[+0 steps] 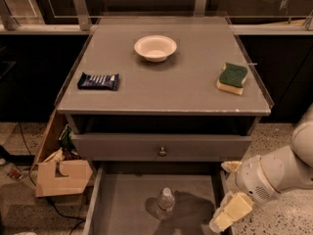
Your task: Pick water bottle from middle drawer and place on counter
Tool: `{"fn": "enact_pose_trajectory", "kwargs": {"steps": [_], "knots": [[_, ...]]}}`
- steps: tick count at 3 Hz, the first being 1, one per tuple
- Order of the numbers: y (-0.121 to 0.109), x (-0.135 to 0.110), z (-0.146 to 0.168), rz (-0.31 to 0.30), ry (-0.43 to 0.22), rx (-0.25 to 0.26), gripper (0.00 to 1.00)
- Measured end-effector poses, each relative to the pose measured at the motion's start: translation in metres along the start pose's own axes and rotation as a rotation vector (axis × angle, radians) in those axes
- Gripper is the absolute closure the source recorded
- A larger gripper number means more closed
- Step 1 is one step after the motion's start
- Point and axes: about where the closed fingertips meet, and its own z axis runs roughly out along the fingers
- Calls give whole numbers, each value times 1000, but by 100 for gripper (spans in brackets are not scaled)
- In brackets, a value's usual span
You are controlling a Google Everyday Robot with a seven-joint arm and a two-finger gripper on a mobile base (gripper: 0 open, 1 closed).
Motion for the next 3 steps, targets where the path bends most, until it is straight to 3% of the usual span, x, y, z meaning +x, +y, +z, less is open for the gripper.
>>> {"fn": "enact_pose_trajectory", "kwargs": {"steps": [1, 3], "knots": [[2, 20, 26, 58, -37, -12, 0], [2, 23, 35, 83, -69, -21, 0]]}}
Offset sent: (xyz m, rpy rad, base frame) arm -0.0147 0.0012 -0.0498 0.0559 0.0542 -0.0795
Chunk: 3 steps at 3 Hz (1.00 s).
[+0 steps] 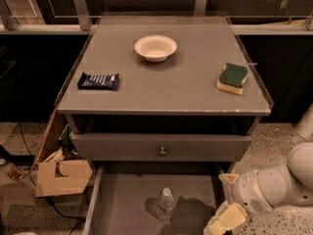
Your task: Pick water bottle from middle drawer and place on counter
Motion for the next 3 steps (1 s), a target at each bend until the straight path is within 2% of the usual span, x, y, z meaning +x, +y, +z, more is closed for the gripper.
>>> {"fn": "enact_pose_trajectory", "kwargs": {"steps": [1, 2, 3], "knots": [[-6, 1, 29, 42, -82, -16, 0], [-10, -2, 44, 52, -125, -22, 0], [-10, -2, 45, 53, -125, -22, 0]]}}
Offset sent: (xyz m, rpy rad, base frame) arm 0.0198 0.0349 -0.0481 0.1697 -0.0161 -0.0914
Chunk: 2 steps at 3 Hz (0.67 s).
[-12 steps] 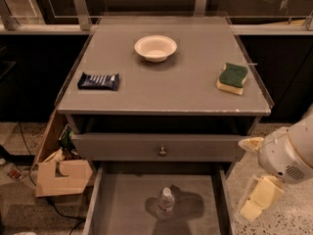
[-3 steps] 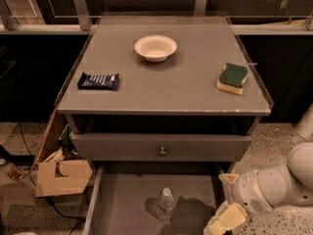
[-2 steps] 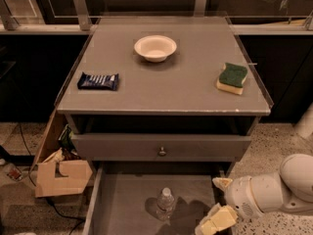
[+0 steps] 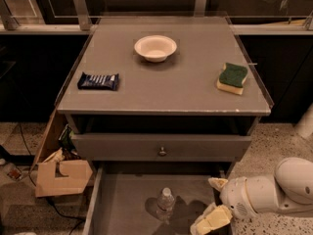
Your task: Pick water bottle from middle drawer and place on counter
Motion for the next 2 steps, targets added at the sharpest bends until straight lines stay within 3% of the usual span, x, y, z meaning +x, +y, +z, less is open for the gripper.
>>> {"fn": "enact_pose_trajectory", "kwargs": {"steps": [2], "knots": [[-2, 9, 36, 57, -67, -36, 0]]}}
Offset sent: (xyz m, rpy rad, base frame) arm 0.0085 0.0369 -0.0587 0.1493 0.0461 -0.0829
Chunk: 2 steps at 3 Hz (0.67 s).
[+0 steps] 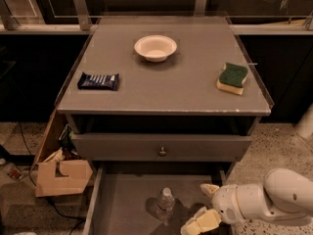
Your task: Pick water bottle from middle drawer and place on counter
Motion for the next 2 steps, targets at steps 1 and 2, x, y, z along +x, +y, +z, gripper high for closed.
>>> {"fn": "enact_pose_trajectory", "kwargs": {"steps": [1, 2], "knots": [[-5, 1, 28, 22, -36, -9, 0], [-5, 1, 28, 22, -36, -9, 0]]}}
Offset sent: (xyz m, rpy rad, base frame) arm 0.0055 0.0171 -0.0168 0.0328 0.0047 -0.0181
